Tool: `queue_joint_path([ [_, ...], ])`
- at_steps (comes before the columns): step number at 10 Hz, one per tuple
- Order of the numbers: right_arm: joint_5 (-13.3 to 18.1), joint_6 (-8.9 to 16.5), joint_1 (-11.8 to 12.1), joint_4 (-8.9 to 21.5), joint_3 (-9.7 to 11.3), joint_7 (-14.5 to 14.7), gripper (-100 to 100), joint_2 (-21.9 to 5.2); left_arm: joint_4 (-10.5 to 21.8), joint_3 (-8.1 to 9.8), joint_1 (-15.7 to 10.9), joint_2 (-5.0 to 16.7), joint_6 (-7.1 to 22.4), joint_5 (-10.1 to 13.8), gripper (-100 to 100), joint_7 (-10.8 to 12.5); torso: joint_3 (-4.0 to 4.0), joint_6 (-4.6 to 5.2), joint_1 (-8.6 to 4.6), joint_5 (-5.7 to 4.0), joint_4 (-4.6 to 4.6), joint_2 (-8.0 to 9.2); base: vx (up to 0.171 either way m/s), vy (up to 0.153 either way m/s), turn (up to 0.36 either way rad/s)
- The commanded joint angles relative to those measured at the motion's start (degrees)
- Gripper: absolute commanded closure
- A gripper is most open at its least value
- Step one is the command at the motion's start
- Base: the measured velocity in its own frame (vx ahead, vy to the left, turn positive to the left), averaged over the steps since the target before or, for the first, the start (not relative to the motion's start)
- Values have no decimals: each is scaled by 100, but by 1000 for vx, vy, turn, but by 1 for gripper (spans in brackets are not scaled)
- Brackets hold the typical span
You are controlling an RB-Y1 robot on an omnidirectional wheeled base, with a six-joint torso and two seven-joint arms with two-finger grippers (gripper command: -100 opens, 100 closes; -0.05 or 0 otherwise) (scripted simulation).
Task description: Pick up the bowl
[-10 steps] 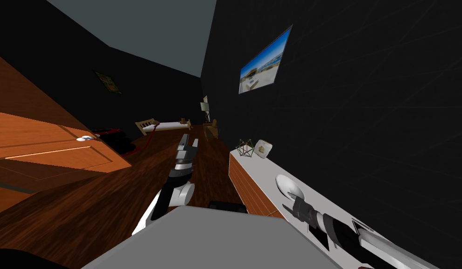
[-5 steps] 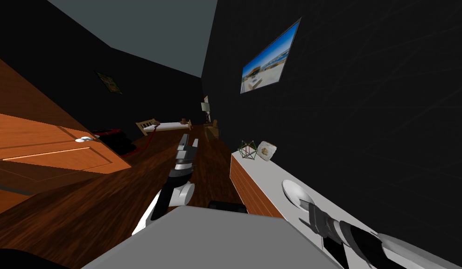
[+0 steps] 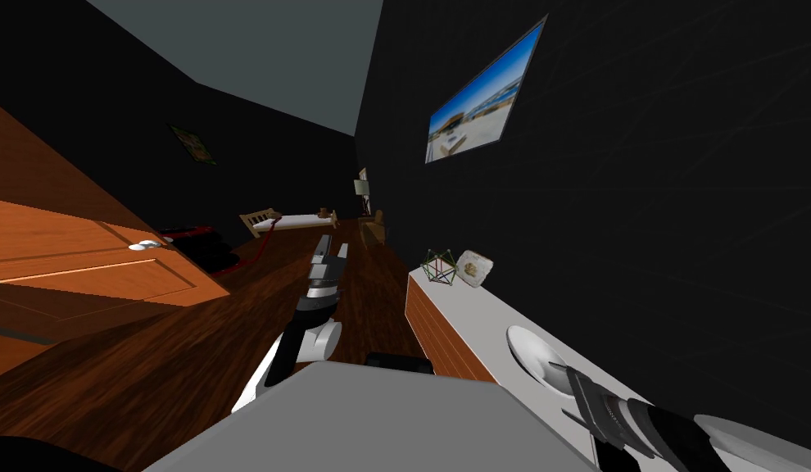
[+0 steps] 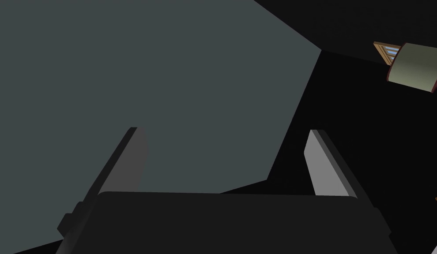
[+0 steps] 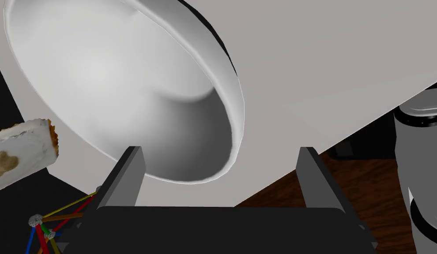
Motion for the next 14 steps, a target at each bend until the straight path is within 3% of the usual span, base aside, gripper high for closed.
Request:
queue_joint_path([
  [1, 108, 113, 24, 0, 189, 144, -100, -123, 0, 0, 0, 0, 0, 0, 0, 0, 0, 0, 0, 0, 0, 0, 80, 48, 20],
  [3, 193, 246, 154, -104, 386, 280, -100, -227, 0, 0, 0, 0, 0, 0, 0, 0, 4, 1, -7, -1, 1, 7, 73, 2, 25],
  [4, 187, 266, 64, -147, 370, 179, -100, -212, 0, 1, 0, 1, 0, 0, 0, 0, 3, 0, -21, -5, 1, 4, 39, -15, 10],
  [5, 191, 296, 72, -165, 382, 189, 0, -223, 0, 1, 0, 0, 0, 0, 0, 0, 8, 1, -23, -7, 3, 15, 7, -1, 1],
  [6, 101, 451, -197, -254, 667, 128, -100, -244, 0, 0, -1, 0, 0, 0, 0, 0, 15, 1, -21, -6, 6, 27, -30, -23, 103],
  [7, 12, 610, -379, -345, 834, 69, -100, -266, 0, 0, -2, 0, 0, 0, 0, 0, 22, -2, -27, -7, 9, 39, -78, -48, 184],
  [8, 12, 610, -465, -345, 985, 69, -100, -266, 0, 0, -2, 1, 0, 0, 0, 0, 31, -2, -34, -9, 12, 54, -72, -49, 69],
  [9, -77, 768, -718, -437, 1196, 9, -100, -288, 0, 1, -1, 1, 0, 0, 0, 0, 35, 4, -38, -10, 14, 59, -63, -49, 84],
  [10, -77, 768, -732, -437, 1287, 9, -100, -288, 1, 1, -2, 1, 0, 0, 0, 0, 34, 1, -38, -10, 14, 58, -49, -34, 56],
  [11, -165, 927, -1000, -528, 1540, -51, -100, -309, 1, 1, -1, 1, 0, 0, 0, 0, 32, 4, -34, -10, 13, 55, -66, -31, 99],
  [12, -165, 927, -1000, -528, 1589, -51, -100, -309, 1, 0, -2, 1, 0, 0, 0, 0, 34, 1, -32, -8, 14, 58, -55, -26, 71],
  [13, -254, 1085, -1250, -619, 1815, -111, -100, -331, 1, 1, -1, 1, 0, 0, 0, 0, 33, 4, -30, -8, 14, 56, -52, -28, 108],
  [14, -254, 1085, -1268, -619, 1891, -111, -100, -331, 1, 0, -2, 1, 0, 0, 0, 0, 32, 1, -31, -8, 13, 54, -49, -27, 53],
])
